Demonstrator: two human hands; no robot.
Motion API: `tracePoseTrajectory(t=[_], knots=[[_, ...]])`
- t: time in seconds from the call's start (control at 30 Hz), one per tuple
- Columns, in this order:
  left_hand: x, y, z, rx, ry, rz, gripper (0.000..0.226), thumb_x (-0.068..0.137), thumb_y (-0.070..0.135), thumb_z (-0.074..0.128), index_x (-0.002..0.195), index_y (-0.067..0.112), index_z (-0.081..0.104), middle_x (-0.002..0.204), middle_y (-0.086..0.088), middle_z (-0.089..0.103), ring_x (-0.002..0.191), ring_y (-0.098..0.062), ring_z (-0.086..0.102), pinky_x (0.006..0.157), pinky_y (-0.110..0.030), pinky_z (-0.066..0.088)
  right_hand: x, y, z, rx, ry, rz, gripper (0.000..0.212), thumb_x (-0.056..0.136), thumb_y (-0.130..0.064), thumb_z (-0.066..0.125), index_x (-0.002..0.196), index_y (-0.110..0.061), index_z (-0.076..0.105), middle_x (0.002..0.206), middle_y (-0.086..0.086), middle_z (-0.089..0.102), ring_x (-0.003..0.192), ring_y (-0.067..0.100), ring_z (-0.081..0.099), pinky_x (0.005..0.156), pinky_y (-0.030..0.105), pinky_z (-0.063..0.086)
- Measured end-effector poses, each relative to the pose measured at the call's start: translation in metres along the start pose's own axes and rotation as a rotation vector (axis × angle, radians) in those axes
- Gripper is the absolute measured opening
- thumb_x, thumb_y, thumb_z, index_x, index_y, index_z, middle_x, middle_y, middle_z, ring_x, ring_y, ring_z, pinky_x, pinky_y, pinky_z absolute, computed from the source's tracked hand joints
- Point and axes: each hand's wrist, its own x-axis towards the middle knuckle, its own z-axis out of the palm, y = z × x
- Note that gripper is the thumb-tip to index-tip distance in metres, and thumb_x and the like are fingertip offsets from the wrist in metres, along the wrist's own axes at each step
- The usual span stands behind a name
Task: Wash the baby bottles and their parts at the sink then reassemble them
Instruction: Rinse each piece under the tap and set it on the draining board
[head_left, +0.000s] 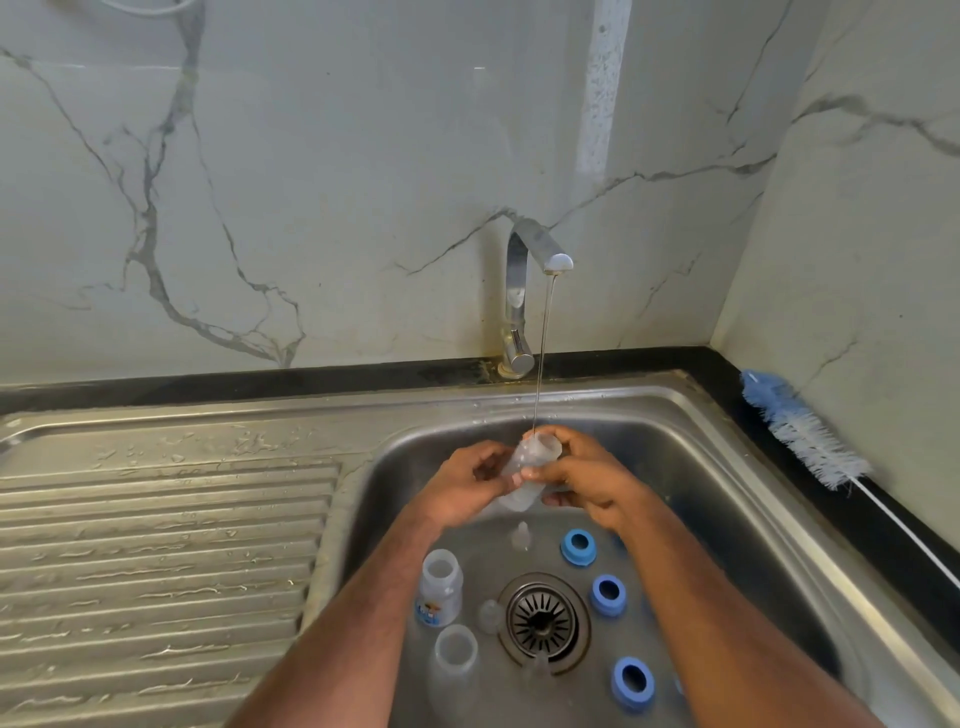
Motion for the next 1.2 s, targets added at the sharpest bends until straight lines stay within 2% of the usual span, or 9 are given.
tracePoseTrajectory(t=[0.13, 0.23, 0.47, 0.63, 0.7, 0.8, 0.93, 1.07, 1.2], knots=[[-0.004, 0.003, -0.001, -0.126, -0.064, -0.016, 0.047, 0.088, 0.031, 0.076, 0.131, 0.028, 0.056, 0.122, 0.002, 0.064, 0.109, -0.016, 0.065, 0.074, -0.028, 0.055, -0.003, -0.003, 0.004, 0.173, 0.0, 0.038, 0.023, 0.096, -0.028, 0.066, 0.119, -0.025, 0.064, 0.121, 0.009, 0.066, 0.108, 0.027, 0.063, 0.084, 0.04, 0.058], [-0.005, 0.004, -0.005, -0.401, -0.127, -0.172, 0.042, 0.09, 0.039, 0.071, 0.126, 0.019, 0.062, 0.116, -0.015, 0.069, 0.095, -0.027, 0.07, 0.073, -0.036, 0.056, 0.0, -0.002, 0.011, 0.169, 0.067, 0.06, 0.032, 0.098, -0.047, 0.06, 0.123, -0.027, 0.063, 0.121, 0.007, 0.067, 0.111, 0.028, 0.064, 0.09, 0.043, 0.056], [-0.008, 0.006, -0.017, -0.765, -0.265, -0.236, 0.057, 0.104, 0.054, 0.038, 0.126, 0.006, 0.061, 0.092, -0.02, 0.067, 0.065, -0.019, 0.059, 0.061, -0.031, 0.048, 0.0, -0.003, 0.015, 0.512, -0.03, -0.026, 0.052, 0.093, -0.042, 0.069, 0.133, -0.011, 0.061, 0.126, 0.02, 0.067, 0.114, 0.034, 0.067, 0.086, 0.042, 0.058], [-0.006, 0.002, -0.01, -0.569, -0.173, -0.111, 0.048, 0.094, 0.032, 0.069, 0.132, 0.012, 0.05, 0.125, -0.024, 0.064, 0.096, -0.033, 0.07, 0.063, -0.03, 0.051, -0.002, -0.009, 0.03, 0.26, 0.102, -0.065, 0.04, 0.095, -0.051, 0.058, 0.123, -0.023, 0.062, 0.119, 0.011, 0.068, 0.105, 0.026, 0.067, 0.082, 0.038, 0.06], [-0.004, -0.001, -0.006, -0.423, -0.047, -0.036, 0.051, 0.082, 0.027, 0.08, 0.125, 0.021, 0.051, 0.12, -0.011, 0.067, 0.103, -0.03, 0.069, 0.064, -0.031, 0.052, -0.004, -0.011, 0.036, 0.14, 0.123, -0.113, 0.019, 0.105, -0.04, 0.046, 0.116, -0.028, 0.056, 0.108, 0.0, 0.064, 0.091, 0.012, 0.061, 0.066, 0.022, 0.048], [-0.001, -0.005, -0.005, -0.234, 0.127, 0.048, 0.066, 0.063, 0.036, 0.089, 0.115, 0.026, 0.05, 0.108, -0.002, 0.065, 0.099, -0.022, 0.064, 0.076, -0.036, 0.055, -0.001, -0.006, 0.039, 0.041, 0.111, -0.135, 0.021, 0.11, -0.034, 0.035, 0.127, -0.032, 0.048, 0.098, -0.012, 0.055, 0.084, 0.003, 0.055, 0.059, 0.013, 0.042], [0.001, -0.004, -0.003, 0.009, 0.281, 0.107, 0.067, 0.067, 0.027, 0.092, 0.114, 0.026, 0.044, 0.106, 0.001, 0.065, 0.093, -0.016, 0.065, 0.073, -0.029, 0.056, -0.004, -0.005, 0.042, 0.052, 0.076, -0.181, 0.02, 0.111, -0.026, 0.033, 0.126, -0.034, 0.043, 0.099, -0.014, 0.053, 0.087, 0.004, 0.055, 0.057, 0.008, 0.044], [0.001, -0.005, -0.002, 0.116, 0.274, 0.177, 0.065, 0.072, 0.021, 0.09, 0.119, 0.029, 0.046, 0.112, 0.003, 0.067, 0.098, -0.015, 0.067, 0.079, -0.027, 0.058, -0.003, -0.006, 0.038, 0.034, 0.071, -0.185, 0.019, 0.107, -0.032, 0.045, 0.125, -0.033, 0.048, 0.11, -0.002, 0.058, 0.093, 0.01, 0.058, 0.064, 0.017, 0.046], [0.0, -0.007, -0.001, 0.058, 0.167, 0.217, 0.061, 0.073, 0.009, 0.087, 0.119, 0.028, 0.052, 0.116, 0.005, 0.064, 0.106, -0.013, 0.064, 0.077, -0.014, 0.053, -0.001, -0.004, 0.037, -0.051, 0.128, -0.153, 0.016, 0.105, -0.036, 0.05, 0.119, -0.029, 0.052, 0.114, 0.003, 0.061, 0.089, 0.014, 0.064, 0.049, 0.008, 0.044]])
